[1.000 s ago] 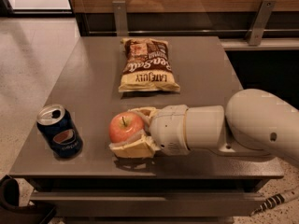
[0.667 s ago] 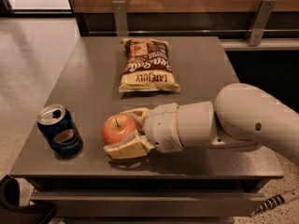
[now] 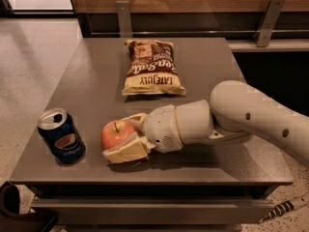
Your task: Move apple near pepsi can
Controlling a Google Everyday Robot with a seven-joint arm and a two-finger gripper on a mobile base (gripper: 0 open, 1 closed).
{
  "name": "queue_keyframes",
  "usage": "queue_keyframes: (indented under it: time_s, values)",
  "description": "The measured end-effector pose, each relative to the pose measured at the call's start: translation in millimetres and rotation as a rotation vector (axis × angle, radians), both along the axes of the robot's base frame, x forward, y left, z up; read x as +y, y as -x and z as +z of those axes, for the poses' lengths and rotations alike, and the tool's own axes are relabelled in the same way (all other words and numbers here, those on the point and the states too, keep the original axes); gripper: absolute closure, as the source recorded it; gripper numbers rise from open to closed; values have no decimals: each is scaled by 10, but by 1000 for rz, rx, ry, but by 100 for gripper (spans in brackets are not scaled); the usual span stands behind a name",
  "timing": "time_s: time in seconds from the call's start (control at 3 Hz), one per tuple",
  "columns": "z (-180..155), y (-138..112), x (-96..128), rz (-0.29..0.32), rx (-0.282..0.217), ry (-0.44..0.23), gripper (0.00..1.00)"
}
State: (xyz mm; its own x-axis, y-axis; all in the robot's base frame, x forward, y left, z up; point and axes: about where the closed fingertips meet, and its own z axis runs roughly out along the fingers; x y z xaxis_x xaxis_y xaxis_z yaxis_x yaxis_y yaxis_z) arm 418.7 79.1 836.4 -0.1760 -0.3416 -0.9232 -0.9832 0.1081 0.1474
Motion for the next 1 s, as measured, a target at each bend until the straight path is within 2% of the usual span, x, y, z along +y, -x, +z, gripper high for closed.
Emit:
queue_keyframes:
  time_s: [1.0]
  values:
    - [16,31,45,9,-7,4,28]
